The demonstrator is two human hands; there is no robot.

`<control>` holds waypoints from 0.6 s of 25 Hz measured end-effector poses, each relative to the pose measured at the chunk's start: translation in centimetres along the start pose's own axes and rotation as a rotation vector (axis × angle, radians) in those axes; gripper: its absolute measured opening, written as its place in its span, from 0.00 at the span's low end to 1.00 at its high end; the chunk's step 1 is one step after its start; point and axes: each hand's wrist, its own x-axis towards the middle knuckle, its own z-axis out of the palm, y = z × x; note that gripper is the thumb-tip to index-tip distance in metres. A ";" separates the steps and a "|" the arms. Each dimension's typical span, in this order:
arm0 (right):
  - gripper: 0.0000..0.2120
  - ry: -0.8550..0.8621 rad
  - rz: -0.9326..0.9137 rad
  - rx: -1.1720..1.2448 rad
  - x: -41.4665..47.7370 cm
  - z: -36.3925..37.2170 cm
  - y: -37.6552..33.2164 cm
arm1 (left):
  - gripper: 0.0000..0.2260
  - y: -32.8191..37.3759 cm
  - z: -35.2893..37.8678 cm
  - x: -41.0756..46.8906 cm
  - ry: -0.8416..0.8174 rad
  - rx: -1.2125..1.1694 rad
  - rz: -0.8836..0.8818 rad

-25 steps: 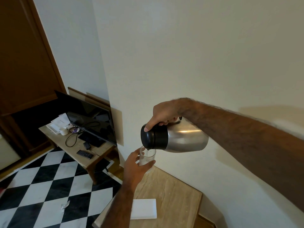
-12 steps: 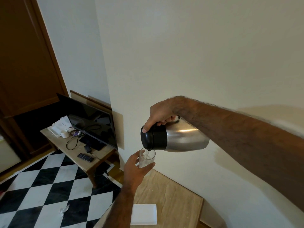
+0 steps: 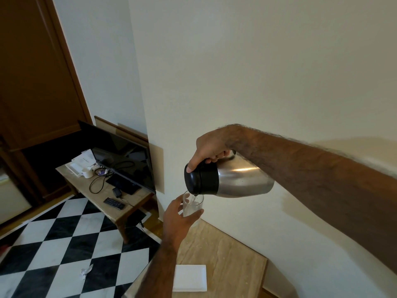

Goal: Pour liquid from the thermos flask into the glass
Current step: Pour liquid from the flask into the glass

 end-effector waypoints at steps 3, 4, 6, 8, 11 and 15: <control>0.24 0.002 -0.016 0.012 -0.2 -0.1 0.1 | 0.27 0.1 -0.3 -0.1 0.003 -0.002 0.000; 0.22 0.038 -0.046 0.040 -0.1 0.0 0.0 | 0.28 0.1 -0.3 -0.2 0.005 -0.003 -0.003; 0.18 0.104 -0.097 0.086 0.2 0.3 -0.4 | 0.30 0.1 -0.3 -0.3 0.007 0.003 -0.006; 0.16 0.105 -0.088 0.075 0.6 0.7 -0.7 | 0.32 0.0 -0.2 -0.5 0.010 0.010 -0.006; 0.18 0.093 -0.062 0.046 0.6 0.6 -0.7 | 0.32 0.0 0.0 -0.8 0.007 0.017 -0.003; 0.21 0.080 -0.032 0.018 0.3 0.2 -0.3 | 0.33 0.1 0.1 -1.0 -0.004 0.026 -0.009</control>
